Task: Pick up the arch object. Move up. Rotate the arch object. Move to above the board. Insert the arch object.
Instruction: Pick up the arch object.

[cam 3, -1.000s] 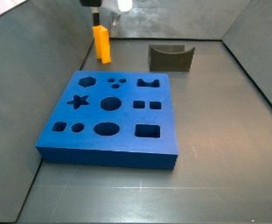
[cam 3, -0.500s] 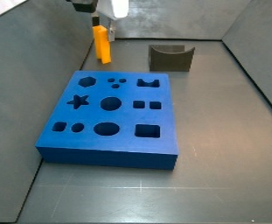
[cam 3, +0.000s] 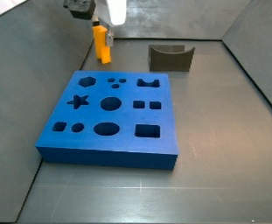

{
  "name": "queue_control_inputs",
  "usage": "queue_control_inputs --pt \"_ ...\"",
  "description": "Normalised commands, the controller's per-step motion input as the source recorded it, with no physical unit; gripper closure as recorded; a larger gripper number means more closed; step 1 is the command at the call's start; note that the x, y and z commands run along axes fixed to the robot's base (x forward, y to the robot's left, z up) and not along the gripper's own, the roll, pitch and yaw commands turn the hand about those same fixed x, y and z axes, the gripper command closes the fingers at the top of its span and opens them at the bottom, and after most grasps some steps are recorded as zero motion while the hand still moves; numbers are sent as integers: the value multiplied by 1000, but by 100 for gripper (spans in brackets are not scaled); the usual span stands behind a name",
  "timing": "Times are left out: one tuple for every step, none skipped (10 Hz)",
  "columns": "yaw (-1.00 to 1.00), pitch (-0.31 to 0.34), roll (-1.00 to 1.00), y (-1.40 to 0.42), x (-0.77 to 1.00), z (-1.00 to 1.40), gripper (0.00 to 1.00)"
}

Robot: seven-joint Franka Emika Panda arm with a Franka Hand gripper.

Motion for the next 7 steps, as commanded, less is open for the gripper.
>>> queue_control_inputs --pt "0 -156 -334 94 -569 -497 0" --pt "140 -154 -254 326 -540 -634 0" --pt "434 -280 -267 246 -274 -317 0" --pt "0 -67 -139 0 -6 -83 0" --pt "-117 26 0 -163 266 69 0" --pt "-323 0 -139 -189 649 486 0" --pt "-431 -40 -297 -17 574 489 0"
